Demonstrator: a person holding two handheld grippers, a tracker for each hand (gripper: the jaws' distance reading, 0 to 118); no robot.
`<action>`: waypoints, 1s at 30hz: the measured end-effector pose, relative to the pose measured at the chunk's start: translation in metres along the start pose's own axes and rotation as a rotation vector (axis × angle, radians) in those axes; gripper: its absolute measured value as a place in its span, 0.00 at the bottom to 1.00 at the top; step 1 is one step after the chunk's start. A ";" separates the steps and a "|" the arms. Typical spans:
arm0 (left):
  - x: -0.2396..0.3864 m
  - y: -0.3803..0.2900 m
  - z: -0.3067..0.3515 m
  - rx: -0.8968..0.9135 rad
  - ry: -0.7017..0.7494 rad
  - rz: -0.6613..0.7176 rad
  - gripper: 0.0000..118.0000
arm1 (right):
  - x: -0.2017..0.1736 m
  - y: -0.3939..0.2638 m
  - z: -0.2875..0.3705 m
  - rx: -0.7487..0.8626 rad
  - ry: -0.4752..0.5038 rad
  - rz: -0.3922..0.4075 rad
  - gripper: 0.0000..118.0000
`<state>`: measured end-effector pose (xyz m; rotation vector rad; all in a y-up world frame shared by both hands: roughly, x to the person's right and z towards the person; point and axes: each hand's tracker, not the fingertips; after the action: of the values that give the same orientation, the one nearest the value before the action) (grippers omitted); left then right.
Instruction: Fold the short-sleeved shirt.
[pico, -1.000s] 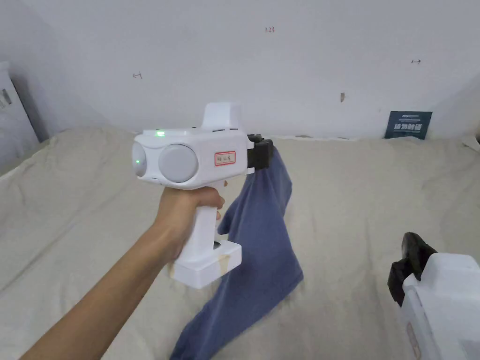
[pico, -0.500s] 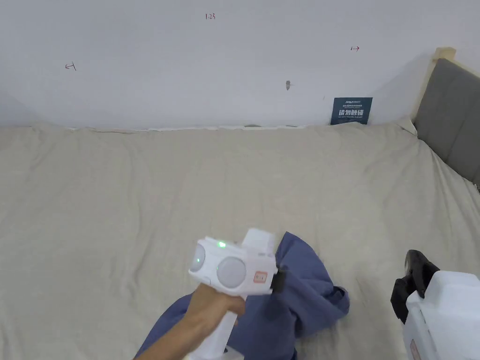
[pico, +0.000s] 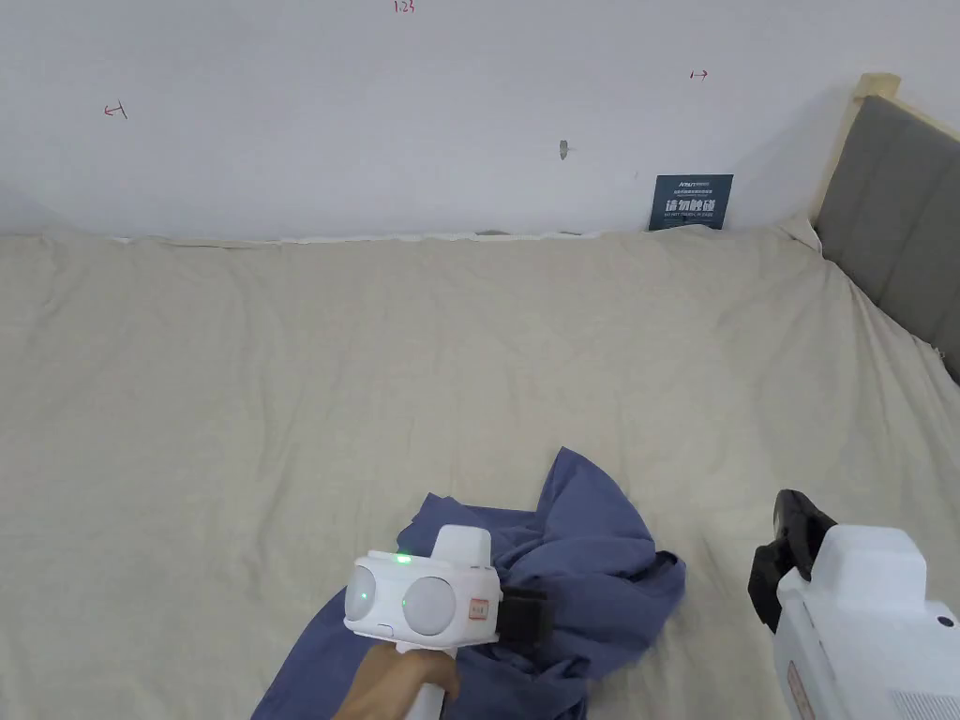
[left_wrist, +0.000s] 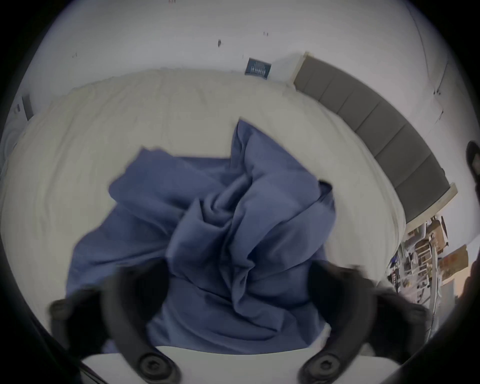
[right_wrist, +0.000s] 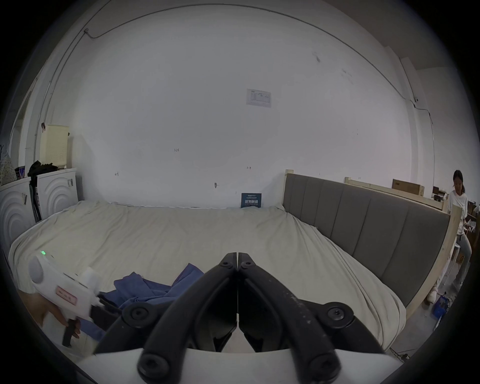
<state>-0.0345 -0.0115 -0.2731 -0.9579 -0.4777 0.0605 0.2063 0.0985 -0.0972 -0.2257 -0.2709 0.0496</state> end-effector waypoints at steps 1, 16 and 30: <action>0.000 0.004 0.016 0.059 0.004 -0.011 1.00 | -0.001 0.003 0.000 0.005 0.001 0.002 0.02; -0.050 0.013 0.213 0.837 0.401 -0.097 0.91 | -0.022 0.056 0.012 0.146 0.030 0.012 0.02; -0.084 -0.003 0.231 0.835 0.496 -0.056 0.00 | -0.039 0.063 0.016 0.167 0.067 0.013 0.02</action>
<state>-0.2068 0.1428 -0.1905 -0.1187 0.0066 -0.0301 0.1635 0.1600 -0.1062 -0.0632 -0.1973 0.0765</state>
